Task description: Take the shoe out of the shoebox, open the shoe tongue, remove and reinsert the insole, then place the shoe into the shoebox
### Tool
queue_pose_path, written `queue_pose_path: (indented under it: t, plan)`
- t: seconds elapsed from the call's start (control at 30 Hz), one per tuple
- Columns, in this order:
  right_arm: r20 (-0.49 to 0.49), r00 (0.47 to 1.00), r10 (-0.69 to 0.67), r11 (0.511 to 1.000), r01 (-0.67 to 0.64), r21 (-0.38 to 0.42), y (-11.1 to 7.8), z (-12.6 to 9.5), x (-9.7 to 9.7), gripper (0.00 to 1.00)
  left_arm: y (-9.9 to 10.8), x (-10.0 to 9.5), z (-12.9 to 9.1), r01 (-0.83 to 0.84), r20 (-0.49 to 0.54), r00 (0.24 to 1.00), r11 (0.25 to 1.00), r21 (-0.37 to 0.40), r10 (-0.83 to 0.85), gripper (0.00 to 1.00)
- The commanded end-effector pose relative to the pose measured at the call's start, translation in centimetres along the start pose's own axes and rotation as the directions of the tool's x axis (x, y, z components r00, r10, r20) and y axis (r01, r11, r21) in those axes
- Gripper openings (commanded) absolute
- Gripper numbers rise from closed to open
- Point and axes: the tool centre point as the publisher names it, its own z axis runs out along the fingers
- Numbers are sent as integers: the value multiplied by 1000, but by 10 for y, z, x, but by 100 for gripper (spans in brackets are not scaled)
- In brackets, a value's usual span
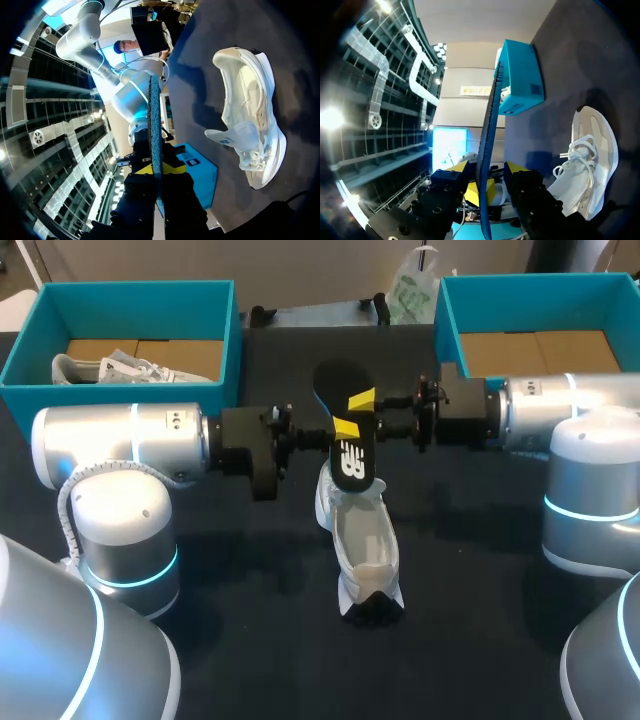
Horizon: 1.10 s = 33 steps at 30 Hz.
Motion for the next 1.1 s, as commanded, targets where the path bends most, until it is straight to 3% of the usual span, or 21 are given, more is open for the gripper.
queue_pose_path:
  t: [0.03, 0.37, 1.1]
  plan:
    - [3, 1000, 4, 1000, -4, -5, -2, 2, 2, 42, 0, 0, 3, -1, -2, 1000, 1000, -3, 1, 0]
    - [9, 1000, -30, 999, 30, 17, 2, 2, 4, 37, 0, 0, 3, -1, -2, 1000, 1000, -3, 1, 0]
    - [5, 1000, -16, 998, 16, 67, 7, -3, 4, 14, 0, 0, 3, -1, -2, 1000, 1000, -3, 1, 0]
